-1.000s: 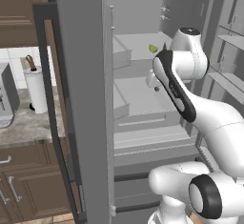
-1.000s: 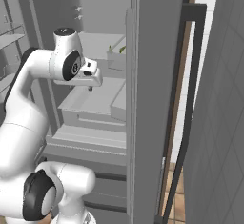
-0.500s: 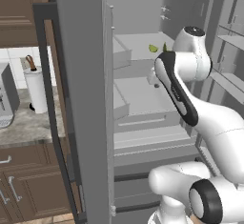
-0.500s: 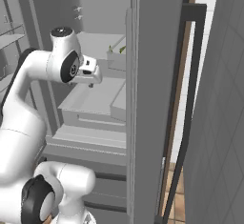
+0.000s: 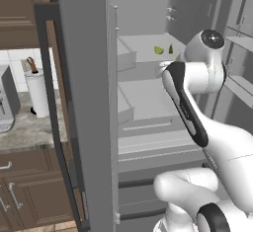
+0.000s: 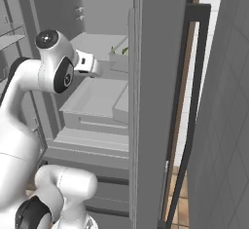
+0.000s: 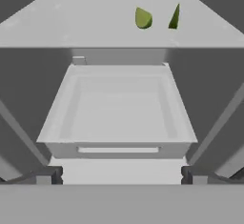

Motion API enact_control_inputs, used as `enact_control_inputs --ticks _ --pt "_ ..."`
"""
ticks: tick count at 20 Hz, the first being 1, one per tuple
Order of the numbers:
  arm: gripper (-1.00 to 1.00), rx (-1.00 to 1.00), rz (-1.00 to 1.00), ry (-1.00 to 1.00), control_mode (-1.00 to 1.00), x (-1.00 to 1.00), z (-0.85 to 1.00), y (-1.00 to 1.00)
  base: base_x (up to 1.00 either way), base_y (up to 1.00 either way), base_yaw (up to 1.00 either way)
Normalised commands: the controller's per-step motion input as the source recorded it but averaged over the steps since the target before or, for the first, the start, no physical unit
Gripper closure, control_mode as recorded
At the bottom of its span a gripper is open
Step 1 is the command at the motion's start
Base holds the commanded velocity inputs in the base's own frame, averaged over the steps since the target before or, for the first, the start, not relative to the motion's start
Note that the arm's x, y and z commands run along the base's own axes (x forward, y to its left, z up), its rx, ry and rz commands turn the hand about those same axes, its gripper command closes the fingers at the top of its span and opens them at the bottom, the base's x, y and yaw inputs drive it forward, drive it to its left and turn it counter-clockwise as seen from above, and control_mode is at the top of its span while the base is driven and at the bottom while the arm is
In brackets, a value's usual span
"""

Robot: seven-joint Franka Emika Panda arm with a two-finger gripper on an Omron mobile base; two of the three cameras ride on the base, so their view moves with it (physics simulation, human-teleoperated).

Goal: Grab the lemon wedges from the fridge, place them in the blender, close the lid, and turn on the blender to create a marinade.

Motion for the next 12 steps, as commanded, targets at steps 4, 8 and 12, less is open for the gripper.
enact_control_inputs --ticks 4,8,12 --pt "-1.00 0.00 -0.12 -0.15 -1.00 0.25 0.53 -0.20 0.00 0.00 0.00" --pt "-1.00 0.04 -0.07 -0.06 -1.00 0.35 0.46 -0.51 0.00 0.00 0.00" --pt "-1.00 0.05 -0.06 0.03 -1.00 0.58 0.25 -0.32 0.00 0.00 0.00"
